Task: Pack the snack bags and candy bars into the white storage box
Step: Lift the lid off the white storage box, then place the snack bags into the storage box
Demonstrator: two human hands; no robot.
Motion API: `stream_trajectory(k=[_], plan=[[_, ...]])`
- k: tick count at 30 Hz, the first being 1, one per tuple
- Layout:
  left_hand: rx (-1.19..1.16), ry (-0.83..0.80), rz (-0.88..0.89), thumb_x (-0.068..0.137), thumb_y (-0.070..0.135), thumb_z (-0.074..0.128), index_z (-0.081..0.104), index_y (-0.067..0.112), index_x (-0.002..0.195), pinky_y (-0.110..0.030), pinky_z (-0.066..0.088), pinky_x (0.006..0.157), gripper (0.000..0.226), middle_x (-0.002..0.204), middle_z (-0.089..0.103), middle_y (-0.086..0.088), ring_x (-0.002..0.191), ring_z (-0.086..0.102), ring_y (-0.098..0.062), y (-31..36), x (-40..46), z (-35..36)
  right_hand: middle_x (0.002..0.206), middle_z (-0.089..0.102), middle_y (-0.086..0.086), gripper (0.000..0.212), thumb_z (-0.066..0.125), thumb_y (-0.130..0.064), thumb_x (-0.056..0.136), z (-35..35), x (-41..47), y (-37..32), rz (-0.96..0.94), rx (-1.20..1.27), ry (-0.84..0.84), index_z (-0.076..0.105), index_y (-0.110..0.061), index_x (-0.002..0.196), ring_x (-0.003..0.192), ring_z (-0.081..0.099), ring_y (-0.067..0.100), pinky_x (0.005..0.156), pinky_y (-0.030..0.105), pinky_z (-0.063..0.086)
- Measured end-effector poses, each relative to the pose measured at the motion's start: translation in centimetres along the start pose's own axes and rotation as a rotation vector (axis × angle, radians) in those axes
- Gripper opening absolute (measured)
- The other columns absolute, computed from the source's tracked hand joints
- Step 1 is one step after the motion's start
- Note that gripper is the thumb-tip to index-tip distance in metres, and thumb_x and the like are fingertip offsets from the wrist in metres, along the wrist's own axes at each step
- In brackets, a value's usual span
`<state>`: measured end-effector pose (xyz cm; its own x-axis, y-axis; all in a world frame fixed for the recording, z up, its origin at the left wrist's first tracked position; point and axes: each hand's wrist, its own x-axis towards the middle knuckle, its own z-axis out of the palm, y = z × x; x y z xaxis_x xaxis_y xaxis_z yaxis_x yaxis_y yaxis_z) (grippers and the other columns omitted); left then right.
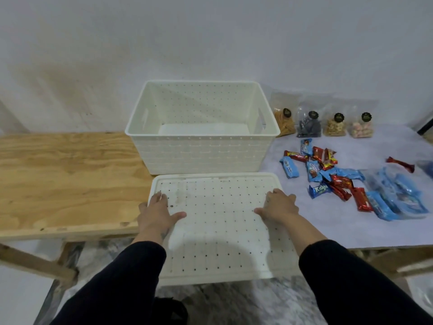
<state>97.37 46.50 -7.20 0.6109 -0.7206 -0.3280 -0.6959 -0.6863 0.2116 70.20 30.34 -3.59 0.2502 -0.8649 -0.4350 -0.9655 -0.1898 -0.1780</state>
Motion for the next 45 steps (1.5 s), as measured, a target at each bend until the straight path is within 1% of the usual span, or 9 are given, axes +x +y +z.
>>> stream_trajectory(k=[3,7,10,14,22,27,34,39,45], plan=[[0.015,-0.028,-0.018,0.077,0.071,0.053,0.028,0.017,0.146,-0.042,0.033,0.108,0.091,0.159,0.014,0.004,0.138,0.024,-0.033,0.6,-0.1,-0.6,0.133,0.042,0.0,0.063,0.063,-0.057,0.078,-0.3,0.1,-0.2,0.001,-0.003,0.001,0.048,-0.016,0.123,0.12,0.034,0.034,0.086,0.04,0.039],[0.067,-0.034,-0.035,0.078,0.064,0.057,0.046,0.017,0.132,-0.047,0.03,0.108,0.072,0.152,0.03,-0.001,0.137,0.026,-0.034,2.2,-0.6,-2.6,0.126,0.048,0.002,0.047,0.059,-0.052,0.082,-0.9,-0.5,-0.1,-0.026,-0.015,-0.003,0.051,-0.016,0.112,0.115,0.038,0.032,0.08,0.037,0.038],[0.069,0.012,-0.004,0.082,0.061,0.053,0.042,0.019,0.137,-0.047,0.035,0.106,0.07,0.148,0.036,-0.003,0.137,0.028,-0.031,4.5,-0.7,-4.0,0.133,0.048,0.003,0.049,0.058,-0.048,0.085,-2.2,-1.0,0.2,-0.059,0.023,-0.003,0.049,-0.018,0.123,0.12,0.039,0.033,0.092,0.04,0.041],[0.061,-0.005,0.164,0.089,0.053,0.048,0.043,0.021,0.138,-0.043,0.04,0.101,0.059,0.144,0.04,-0.004,0.135,0.031,-0.028,10.1,-1.2,-5.4,0.149,0.038,0.004,0.067,0.057,-0.048,0.088,-4.9,-1.2,1.4,-0.07,0.079,0.029,0.033,-0.022,0.145,0.135,0.033,0.031,0.108,0.041,0.035],[-0.121,-0.094,0.499,0.091,0.044,0.052,0.045,0.016,0.138,-0.038,0.038,0.108,0.055,0.144,0.046,-0.006,0.132,0.043,-0.025,25.0,-1.4,-5.8,0.147,0.043,0.008,0.06,0.054,-0.046,0.09,-10.9,0.9,6.1,-0.051,0.07,0.126,0.039,-0.021,0.143,0.135,0.038,0.031,0.109,0.04,0.035],[-0.262,-0.085,0.594,0.092,0.034,0.055,0.045,0.016,0.137,-0.031,0.037,0.105,0.05,0.14,0.049,-0.006,0.128,0.046,-0.023,33.9,0.1,-4.7,0.132,0.056,0.007,0.052,0.059,-0.045,0.085,-14.4,5.5,9.8,-0.043,0.103,0.195,0.052,-0.025,0.132,0.122,0.049,0.031,0.098,0.038,0.044],[-0.584,0.045,0.397,0.086,0.032,0.065,0.023,0.028,0.149,-0.041,0.033,0.112,0.075,0.151,0.032,-0.009,0.137,0.034,-0.028,41.4,8.3,-2.9,0.149,0.039,0.008,0.059,0.06,-0.028,0.09,-19.3,15.9,14.7,-0.131,0.34,0.193,0.038,-0.024,0.144,0.137,0.037,0.029,0.111,0.038,0.035],[-0.579,0.189,0.254,0.083,0.035,0.068,0.011,0.038,0.15,-0.048,0.022,0.115,0.088,0.16,0.009,-0.01,0.146,0.012,-0.032,43.8,14.7,-1.6,0.15,0.039,0.007,0.074,0.066,-0.015,0.086,-21.4,24.7,15.6,-0.192,0.527,0.243,0.028,-0.024,0.149,0.136,0.038,0.026,0.108,0.032,0.033],[-0.624,0.171,0.229,0.081,0.023,0.071,0.0,0.041,0.15,-0.044,0.023,0.114,0.101,0.155,0.02,-0.01,0.141,0.027,-0.027,44.8,19.0,-0.7,0.155,0.031,0.004,0.099,0.074,-0.016,0.079,-19.9,30.9,15.9,-0.147,0.549,0.232,0.009,-0.04,0.15,0.14,0.034,0.029,0.111,0.045,0.037]])
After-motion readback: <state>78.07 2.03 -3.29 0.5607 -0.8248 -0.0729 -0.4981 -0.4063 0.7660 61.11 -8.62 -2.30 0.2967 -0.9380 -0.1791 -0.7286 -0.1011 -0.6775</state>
